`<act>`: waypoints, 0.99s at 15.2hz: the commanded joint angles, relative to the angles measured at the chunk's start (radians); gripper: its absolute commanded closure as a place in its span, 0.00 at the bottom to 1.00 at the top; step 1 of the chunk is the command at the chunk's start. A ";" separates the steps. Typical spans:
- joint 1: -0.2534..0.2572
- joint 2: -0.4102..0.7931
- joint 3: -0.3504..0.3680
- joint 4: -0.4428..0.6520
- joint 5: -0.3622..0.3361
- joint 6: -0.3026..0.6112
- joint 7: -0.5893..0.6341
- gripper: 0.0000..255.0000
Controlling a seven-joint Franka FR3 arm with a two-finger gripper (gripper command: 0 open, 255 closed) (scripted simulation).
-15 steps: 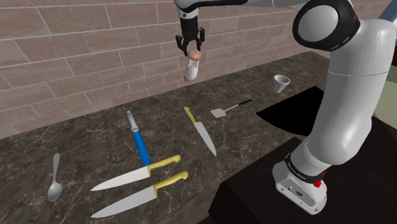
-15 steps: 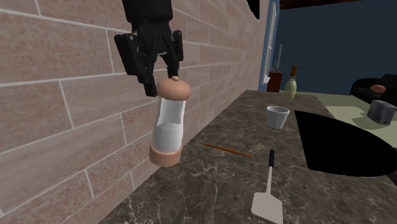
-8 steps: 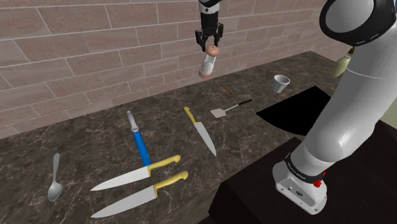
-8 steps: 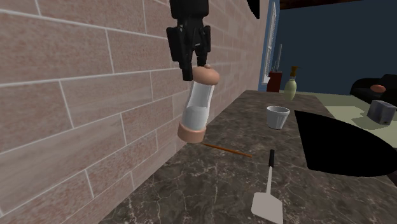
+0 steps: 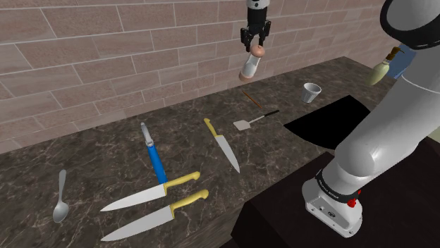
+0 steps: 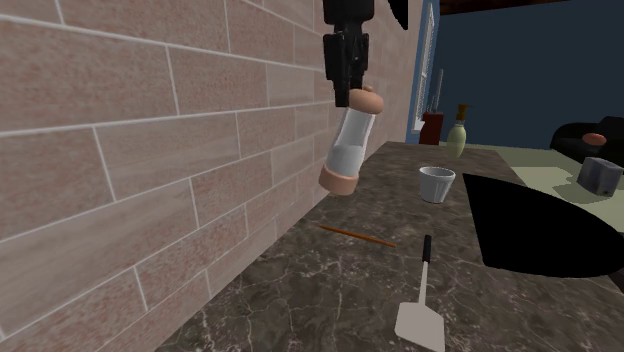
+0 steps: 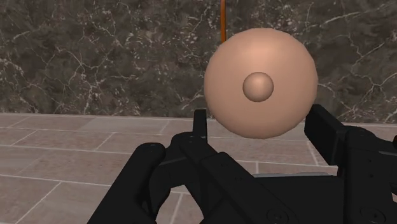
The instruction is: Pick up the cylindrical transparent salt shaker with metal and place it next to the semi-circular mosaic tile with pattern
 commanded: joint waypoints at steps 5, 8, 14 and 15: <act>-0.074 -0.070 -0.065 -0.045 0.010 0.000 -0.144 1.00; -0.108 -0.091 -0.099 -0.052 0.012 -0.004 -0.214 1.00; -0.176 -0.108 -0.168 -0.032 0.016 -0.017 -0.355 1.00; -0.188 -0.107 -0.179 -0.024 0.017 -0.020 -0.379 1.00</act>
